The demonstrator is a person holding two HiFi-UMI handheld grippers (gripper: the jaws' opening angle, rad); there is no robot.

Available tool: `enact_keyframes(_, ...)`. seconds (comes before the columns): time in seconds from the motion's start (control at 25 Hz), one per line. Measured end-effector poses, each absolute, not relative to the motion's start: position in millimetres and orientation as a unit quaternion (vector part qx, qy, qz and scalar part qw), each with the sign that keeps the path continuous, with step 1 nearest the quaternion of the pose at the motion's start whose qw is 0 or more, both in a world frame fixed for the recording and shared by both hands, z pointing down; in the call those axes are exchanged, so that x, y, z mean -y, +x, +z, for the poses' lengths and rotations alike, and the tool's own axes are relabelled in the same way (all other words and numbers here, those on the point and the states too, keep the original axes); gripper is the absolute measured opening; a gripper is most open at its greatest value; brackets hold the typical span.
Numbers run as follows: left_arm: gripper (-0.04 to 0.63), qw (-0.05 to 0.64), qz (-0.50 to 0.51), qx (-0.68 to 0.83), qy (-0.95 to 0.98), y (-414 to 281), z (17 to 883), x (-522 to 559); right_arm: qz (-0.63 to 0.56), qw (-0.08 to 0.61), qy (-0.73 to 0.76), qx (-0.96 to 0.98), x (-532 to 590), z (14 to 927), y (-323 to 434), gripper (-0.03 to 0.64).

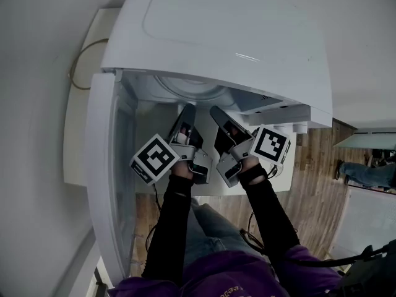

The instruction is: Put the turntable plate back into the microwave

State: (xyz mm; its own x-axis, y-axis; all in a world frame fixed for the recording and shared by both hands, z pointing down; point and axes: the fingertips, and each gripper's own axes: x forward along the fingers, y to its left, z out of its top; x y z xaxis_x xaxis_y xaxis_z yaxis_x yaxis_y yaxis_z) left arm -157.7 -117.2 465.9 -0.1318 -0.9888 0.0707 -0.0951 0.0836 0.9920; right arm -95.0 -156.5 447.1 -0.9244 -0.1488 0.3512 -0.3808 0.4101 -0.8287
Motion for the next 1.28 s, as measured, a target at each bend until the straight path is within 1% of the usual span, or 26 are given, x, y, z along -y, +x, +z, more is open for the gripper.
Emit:
enact_keyframes(0.12, 0.005, 0.435, -0.45, 0.603, 0.495, -152, 451, 110, 0.488, 0.102, 0.132, 0.857, 145, 424, -98, 0.058)
enact_keyframes(0.24, 0.004, 0.391, -0.393, 0.645, 0.526, -147, 429, 98, 0.45, 0.092, 0.119, 0.88, 133, 396, -94, 0.058)
enact_keyframes(0.48, 0.005, 0.269, -0.295, 0.704, 0.587, -130, 356, 76, 0.32, 0.059, 0.102, 0.94, 114, 319, -80, 0.052)
enact_keyframes(0.72, 0.005, 0.134, -0.214, 0.74, 0.624, -110, 269, 59, 0.162, -0.02, 0.107, 0.981, 96, 233, -59, 0.038)
enact_keyframes(1.0, 0.005, 0.006, -0.159, 0.758, 0.633, -84, 185, 41, 0.015, -0.08, 0.133, 0.988, 74, 164, -32, 0.02)
enact_keyframes(1.16, 0.004, -0.038, -0.151, 0.758, 0.633, -73, 155, 34, -0.045, -0.12, 0.145, 0.981, 63, 133, -16, 0.012)
enact_keyframes(1.28, 0.005, -0.067, -0.137, 0.758, 0.634, -64, 141, 28, -0.058, -0.129, 0.146, 0.979, 58, 123, -5, 0.011)
